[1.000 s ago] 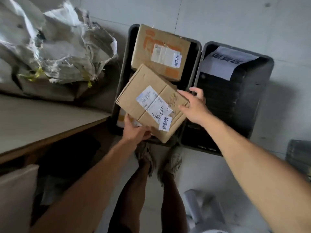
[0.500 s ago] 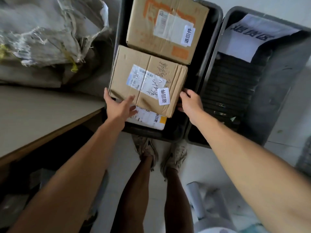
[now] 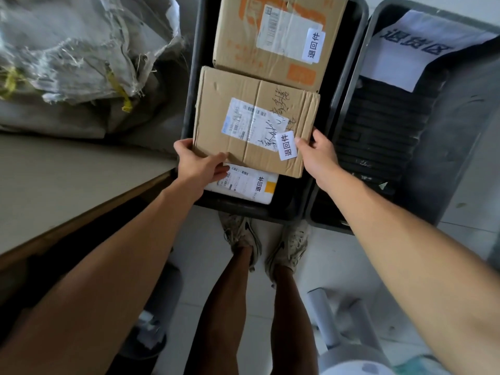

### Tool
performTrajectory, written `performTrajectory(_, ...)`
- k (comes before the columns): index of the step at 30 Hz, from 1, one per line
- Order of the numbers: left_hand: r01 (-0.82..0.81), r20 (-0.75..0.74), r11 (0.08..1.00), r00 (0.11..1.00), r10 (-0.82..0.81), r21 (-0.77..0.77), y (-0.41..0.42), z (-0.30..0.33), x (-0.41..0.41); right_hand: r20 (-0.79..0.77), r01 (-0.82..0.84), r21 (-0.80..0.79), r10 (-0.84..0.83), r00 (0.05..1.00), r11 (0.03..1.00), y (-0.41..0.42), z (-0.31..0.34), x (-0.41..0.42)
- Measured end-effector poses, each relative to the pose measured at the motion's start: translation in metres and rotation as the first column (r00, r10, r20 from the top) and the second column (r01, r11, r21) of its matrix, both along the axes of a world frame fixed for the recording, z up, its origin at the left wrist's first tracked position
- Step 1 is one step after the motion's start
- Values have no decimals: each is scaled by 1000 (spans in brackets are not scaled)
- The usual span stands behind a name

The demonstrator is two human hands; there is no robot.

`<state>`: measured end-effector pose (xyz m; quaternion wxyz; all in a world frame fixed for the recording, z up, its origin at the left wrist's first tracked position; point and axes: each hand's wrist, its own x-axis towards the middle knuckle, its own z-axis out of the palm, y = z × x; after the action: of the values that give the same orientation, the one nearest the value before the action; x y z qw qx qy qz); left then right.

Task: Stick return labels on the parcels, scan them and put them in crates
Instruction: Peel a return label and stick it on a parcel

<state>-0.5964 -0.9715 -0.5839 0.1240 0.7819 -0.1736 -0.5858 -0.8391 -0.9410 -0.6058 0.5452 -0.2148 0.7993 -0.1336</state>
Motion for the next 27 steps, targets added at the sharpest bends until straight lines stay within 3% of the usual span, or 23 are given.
performTrajectory(10,176,-73,984,982,-174,25,13,15,-14,-210,26,27,-19,978,999,16,8,-20)
performTrajectory(15,382,274,924,890,-366,-8,6,16,-6,-227,-23,32,29,973,999,8,11,-21)
performTrajectory(18,394,405,908,861,-309,-142,-22,7,-3,-202,-68,38,74,977,997,-2,10,-22)
performTrajectory(22,366,298,887,912,-281,-283,-97,-10,-20,-202,-86,62,97,975,994,-12,6,-26)
performTrajectory(27,350,179,908,933,-313,-232,-161,-32,-53,-193,-99,55,108,975,994,-11,1,-28)
